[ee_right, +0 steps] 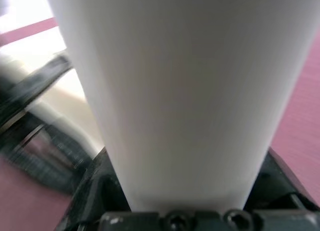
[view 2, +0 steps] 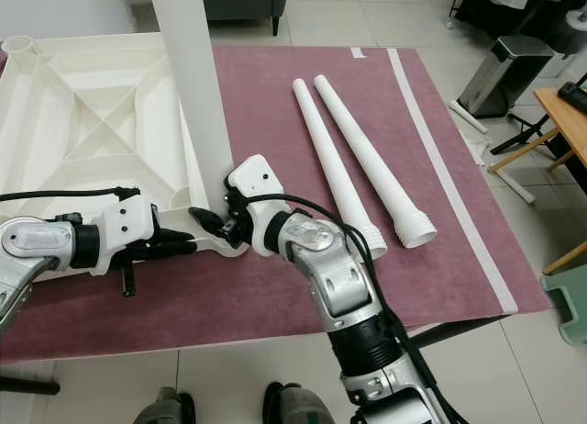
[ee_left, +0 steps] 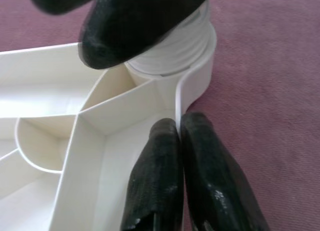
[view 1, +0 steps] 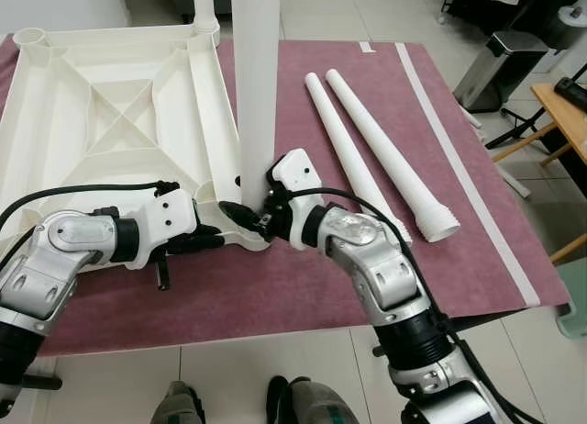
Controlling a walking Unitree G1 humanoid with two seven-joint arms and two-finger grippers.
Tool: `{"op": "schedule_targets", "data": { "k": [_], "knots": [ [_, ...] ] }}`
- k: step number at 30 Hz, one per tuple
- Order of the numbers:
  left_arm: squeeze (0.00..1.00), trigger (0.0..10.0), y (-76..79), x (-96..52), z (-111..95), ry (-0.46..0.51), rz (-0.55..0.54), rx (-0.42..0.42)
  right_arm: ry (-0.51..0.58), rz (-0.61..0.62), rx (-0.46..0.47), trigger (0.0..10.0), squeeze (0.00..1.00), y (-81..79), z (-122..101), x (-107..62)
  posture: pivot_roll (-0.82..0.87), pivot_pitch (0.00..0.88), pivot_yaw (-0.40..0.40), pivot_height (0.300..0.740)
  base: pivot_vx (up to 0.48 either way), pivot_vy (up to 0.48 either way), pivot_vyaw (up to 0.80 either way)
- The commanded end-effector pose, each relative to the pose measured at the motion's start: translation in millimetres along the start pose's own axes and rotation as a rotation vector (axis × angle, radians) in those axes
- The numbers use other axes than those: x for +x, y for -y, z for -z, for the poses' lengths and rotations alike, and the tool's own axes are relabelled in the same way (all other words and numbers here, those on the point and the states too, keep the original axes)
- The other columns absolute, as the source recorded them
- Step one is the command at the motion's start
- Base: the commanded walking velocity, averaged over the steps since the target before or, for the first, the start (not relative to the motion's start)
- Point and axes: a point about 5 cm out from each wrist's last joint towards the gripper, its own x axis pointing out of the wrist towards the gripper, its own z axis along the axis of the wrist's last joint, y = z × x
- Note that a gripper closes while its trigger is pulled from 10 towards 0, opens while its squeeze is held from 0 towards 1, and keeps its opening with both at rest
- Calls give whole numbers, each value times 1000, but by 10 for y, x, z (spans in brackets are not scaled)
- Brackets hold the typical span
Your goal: Building children table
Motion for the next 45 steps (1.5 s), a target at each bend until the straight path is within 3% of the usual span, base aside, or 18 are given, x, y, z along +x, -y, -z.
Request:
{"op": "schedule_targets", "data": {
  "k": [1,7,8,9,10,14,15,17,19,20,32,33,34,35,38,39,41,45],
  "knots": [
    [0,0,202,169,-268,163,170,67,-167,172,45,0,0,128,283,9,97,163,-65,740,0,0,0],
    [0,0,192,216,-308,185,174,63,-174,269,93,0,0,-3,299,73,95,169,-64,740,0,0,0],
    [0,0,190,218,-309,187,174,63,-158,268,89,3216,0,-14,286,70,94,170,-63,740,0,0,0],
    [0,0,190,218,-309,187,174,63,-158,268,89,3216,0,-14,286,70,94,170,-63,740,0,0,0],
    [0,0,191,216,-305,187,173,62,-140,253,83,10000,0,-18,266,67,92,170,-63,740,0,0,0],
    [0,0,193,215,-302,187,173,61,-129,242,79,10000,0,-19,252,65,92,170,-65,740,0,0,0],
    [0,0,197,214,-295,184,172,58,-110,227,61,10000,757,-26,214,56,91,171,-65,740,0,0,0],
    [0,0,201,219,-283,178,170,57,-78,154,44,10000,1000,-40,157,28,93,176,-66,740,0,0,0],
    [0,0,206,226,-270,170,169,56,-46,91,28,10000,722,-62,92,-4,93,177,-66,740,0,0,0],
    [0,0,219,233,-254,163,170,55,-4,-17,3,10000,0,-76,12,-66,92,179,-65,740,0,0,0],
    [0,0,342,278,-98,104,184,41,81,-472,-163,10000,0,87,-208,-285,95,182,-58,740,0,0,0],
    [0,3333,341,316,-68,94,143,27,80,-510,-191,10000,0,144,-236,-273,99,183,-61,740,0,0,0],
    [0,3333,337,342,-51,88,113,18,78,-524,-207,10000,0,180,-251,-261,99,183,-61,740,0,0,0],
    [0,10000,328,363,-48,88,86,14,77,-525,-215,10000,0,204,-262,-249,102,184,-63,740,0,0,0],
    [0,10000,305,385,-63,100,42,5,76,-523,-223,10000,0,223,-267,-240,106,186,-63,740,0,0,0],
    [686,10000,293,391,-76,112,25,-1,74,-527,-223,10000,0,228,-263,-243,107,187,-64,740,0,0,0],
    [1000,10000,278,394,-85,120,4,-8,71,-531,-223,10000,0,231,-255,-248,106,188,-64,740,0,0,0],
    [1000,10000,273,397,-81,117,-3,-11,69,-540,-221,10000,0,235,-251,-253,106,188,-64,740,0,0,0]
  ]
}}
